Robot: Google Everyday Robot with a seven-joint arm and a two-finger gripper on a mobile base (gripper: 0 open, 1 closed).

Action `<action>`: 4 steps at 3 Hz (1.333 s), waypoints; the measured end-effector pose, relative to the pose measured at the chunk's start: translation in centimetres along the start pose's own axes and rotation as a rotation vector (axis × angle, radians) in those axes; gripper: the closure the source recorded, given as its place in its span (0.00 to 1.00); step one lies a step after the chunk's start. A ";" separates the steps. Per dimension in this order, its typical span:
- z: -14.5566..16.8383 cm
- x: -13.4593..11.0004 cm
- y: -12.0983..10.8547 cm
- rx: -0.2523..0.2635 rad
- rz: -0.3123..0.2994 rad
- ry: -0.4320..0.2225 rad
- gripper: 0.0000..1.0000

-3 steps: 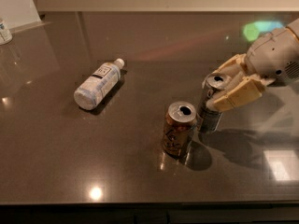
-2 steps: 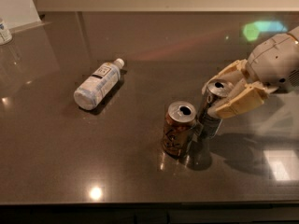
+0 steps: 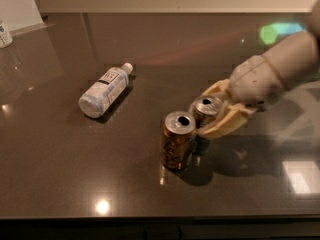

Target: Move redbull can near orange can

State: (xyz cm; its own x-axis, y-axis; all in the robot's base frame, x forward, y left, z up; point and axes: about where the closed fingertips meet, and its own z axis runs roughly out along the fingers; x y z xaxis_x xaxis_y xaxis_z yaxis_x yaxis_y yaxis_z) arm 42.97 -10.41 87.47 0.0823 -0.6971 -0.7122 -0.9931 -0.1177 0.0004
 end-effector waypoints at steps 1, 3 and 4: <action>0.2 -0.2 -0.2 -0.011 -0.009 0.003 0.64; -0.1 -0.6 -0.2 -0.011 -0.010 0.003 0.17; 0.1 -0.7 -0.3 -0.009 -0.012 0.004 0.00</action>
Offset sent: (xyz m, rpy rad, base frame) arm 0.0020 0.0036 -0.0008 -0.0034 0.0005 0.0143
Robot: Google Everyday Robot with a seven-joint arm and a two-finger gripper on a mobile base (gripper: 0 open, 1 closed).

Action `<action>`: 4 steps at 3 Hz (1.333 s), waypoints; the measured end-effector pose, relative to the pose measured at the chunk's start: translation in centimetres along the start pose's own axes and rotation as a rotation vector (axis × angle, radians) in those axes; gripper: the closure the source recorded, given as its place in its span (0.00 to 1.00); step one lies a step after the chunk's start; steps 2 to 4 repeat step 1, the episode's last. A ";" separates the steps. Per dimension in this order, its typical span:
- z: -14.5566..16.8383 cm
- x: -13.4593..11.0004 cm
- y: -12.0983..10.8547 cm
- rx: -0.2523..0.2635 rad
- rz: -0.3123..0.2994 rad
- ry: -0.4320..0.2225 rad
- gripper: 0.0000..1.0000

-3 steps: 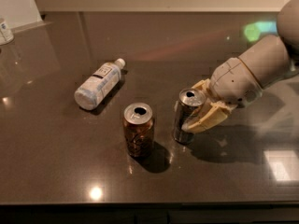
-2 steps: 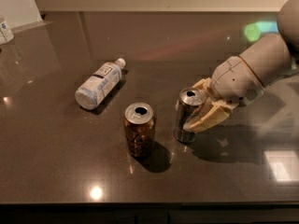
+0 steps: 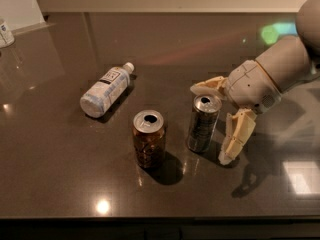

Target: Move redbull can near orange can

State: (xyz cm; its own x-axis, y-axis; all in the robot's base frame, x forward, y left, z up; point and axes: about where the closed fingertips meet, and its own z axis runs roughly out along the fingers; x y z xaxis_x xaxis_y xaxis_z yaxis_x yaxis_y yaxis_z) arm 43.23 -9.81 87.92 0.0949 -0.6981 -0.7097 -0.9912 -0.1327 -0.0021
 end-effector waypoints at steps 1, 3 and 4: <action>0.0 0.0 0.0 0.000 0.000 0.000 0.00; 0.0 0.0 0.0 0.000 0.000 0.000 0.00; 0.0 0.0 0.0 0.000 0.000 0.000 0.00</action>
Offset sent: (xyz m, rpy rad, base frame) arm 0.0000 0.0000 0.0000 0.0000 0.0000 0.0000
